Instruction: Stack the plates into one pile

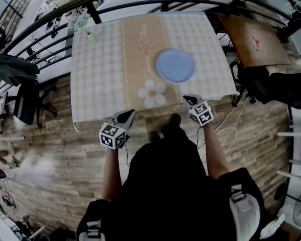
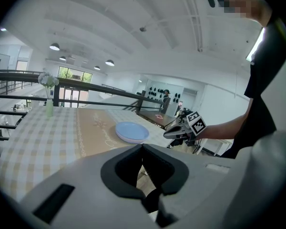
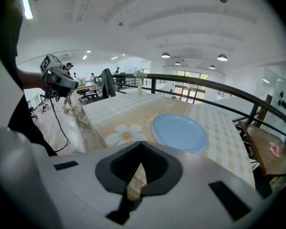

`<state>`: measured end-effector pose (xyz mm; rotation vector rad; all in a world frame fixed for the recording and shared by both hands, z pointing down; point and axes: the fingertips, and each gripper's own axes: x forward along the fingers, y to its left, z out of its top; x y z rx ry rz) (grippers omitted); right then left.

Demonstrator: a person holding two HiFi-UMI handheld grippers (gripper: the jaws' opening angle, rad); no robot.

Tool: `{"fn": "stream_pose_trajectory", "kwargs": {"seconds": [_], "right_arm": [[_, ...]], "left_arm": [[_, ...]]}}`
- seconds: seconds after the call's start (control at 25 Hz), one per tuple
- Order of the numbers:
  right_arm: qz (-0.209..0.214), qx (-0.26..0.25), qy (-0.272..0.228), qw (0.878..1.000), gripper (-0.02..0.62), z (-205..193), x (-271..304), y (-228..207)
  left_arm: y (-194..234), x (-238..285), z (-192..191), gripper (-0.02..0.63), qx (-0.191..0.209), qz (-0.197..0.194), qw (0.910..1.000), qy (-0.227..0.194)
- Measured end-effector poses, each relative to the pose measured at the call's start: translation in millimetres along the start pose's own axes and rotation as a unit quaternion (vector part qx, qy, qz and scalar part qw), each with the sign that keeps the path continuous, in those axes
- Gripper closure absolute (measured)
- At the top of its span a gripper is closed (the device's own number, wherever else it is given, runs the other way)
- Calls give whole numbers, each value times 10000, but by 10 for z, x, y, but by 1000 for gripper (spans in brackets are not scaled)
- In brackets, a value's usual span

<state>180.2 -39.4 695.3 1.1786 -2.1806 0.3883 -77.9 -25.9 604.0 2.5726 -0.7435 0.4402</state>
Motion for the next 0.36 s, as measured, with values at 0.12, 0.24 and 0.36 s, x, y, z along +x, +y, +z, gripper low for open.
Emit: {"fn": "stream_pose_trajectory", "kwargs": {"seconds": [0.12,0.24,0.36], "right_arm": [[6,-75,-34,10000,600,54,29,29],[38,-64,-12,10000,600,60,43,43],[44,-25,-41,10000,600,67,36,16]], "left_arm": [[33,-38,-27,604,-59,31,10000,-22],[47,-41,-39,604,-68,63,10000,-20],[36,-13,-11,604,-79,73,9999,-40]]}}
